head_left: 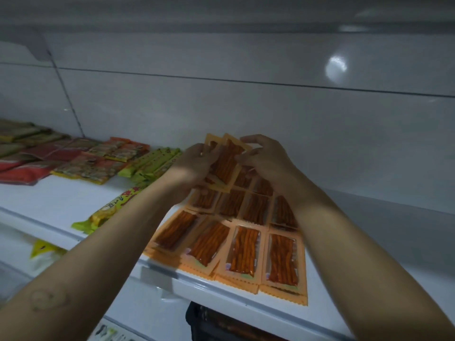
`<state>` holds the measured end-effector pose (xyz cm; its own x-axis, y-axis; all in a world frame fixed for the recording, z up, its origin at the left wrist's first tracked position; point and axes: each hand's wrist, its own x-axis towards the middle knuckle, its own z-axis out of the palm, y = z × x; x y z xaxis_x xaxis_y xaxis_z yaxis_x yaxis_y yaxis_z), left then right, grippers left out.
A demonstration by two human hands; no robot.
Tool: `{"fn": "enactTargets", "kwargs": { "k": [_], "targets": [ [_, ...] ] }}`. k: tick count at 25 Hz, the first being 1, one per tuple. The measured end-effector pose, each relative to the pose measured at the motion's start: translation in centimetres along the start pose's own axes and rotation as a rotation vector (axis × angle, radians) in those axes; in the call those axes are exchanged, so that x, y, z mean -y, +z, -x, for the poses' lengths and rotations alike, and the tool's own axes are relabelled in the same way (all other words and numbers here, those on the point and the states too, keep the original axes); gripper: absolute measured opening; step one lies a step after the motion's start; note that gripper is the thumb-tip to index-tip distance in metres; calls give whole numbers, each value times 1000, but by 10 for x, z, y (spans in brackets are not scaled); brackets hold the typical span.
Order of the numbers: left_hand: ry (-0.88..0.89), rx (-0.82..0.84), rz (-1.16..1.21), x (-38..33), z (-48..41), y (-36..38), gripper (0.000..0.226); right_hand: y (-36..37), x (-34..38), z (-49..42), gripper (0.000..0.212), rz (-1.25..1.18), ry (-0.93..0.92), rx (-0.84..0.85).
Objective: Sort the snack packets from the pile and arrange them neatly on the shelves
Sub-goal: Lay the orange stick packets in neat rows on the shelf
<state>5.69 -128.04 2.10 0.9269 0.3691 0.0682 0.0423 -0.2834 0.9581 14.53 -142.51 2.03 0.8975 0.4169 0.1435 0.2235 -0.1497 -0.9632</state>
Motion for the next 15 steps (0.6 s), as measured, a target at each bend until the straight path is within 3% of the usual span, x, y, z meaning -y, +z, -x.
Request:
{"fn": "enactTargets", "kwargs": {
  "k": [3,5,9,13,15],
  "targets": [
    [-18,-84,-159,11,-18,-21,16,2,-5,-8,40,-58,87,-37],
    [-9,-106,-358,19,-30,-29,23,0,-12,-10,40,-25,147,-37],
    [-6,67,-497,34,-42,-25,22,3,-30,-7,35,96,283,-4],
    [-19,260,-568,42,-56,-29,23,13,-38,-13,33,318,302,22],
    [11,310,-714,42,-59,-30,31,17,-39,-15,35,519,278,37]
  ]
}}
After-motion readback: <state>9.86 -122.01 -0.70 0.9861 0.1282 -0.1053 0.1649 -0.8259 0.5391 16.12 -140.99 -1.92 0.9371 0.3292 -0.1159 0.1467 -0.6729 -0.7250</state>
